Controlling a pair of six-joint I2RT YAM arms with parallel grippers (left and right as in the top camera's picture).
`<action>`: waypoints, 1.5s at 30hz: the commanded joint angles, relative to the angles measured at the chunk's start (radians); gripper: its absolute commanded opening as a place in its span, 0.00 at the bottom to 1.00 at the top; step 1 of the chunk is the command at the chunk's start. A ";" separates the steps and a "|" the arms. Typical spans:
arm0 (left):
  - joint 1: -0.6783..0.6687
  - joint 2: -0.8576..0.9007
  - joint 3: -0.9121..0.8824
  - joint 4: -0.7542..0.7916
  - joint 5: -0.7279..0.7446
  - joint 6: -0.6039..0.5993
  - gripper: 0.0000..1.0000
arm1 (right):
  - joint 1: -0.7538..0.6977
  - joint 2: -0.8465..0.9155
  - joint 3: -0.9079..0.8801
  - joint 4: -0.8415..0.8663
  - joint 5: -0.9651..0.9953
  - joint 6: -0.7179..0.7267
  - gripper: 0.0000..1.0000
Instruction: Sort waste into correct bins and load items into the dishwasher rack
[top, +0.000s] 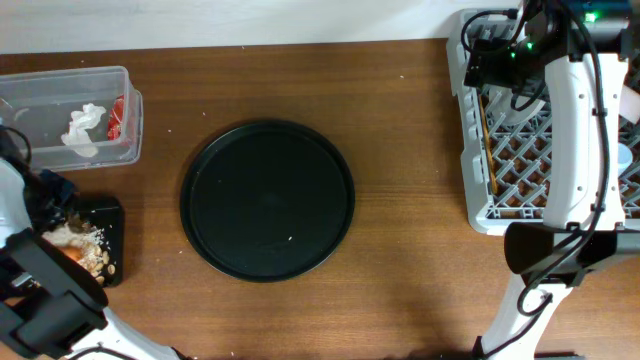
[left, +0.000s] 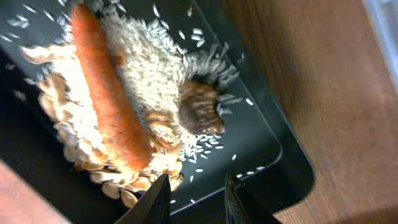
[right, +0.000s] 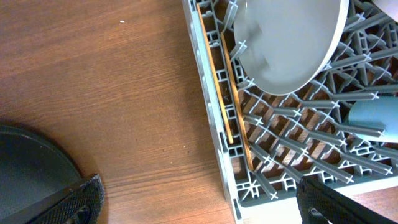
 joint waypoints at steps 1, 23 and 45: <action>0.002 0.007 -0.078 0.052 0.020 -0.016 0.29 | -0.003 0.005 -0.003 0.001 0.016 0.008 0.98; -0.406 -0.703 -0.266 -0.166 0.558 0.195 0.36 | -0.003 0.005 -0.003 0.001 0.016 0.008 0.98; -0.590 -0.985 -0.946 0.542 0.494 0.689 0.99 | -0.003 0.005 -0.003 0.001 0.016 0.008 0.98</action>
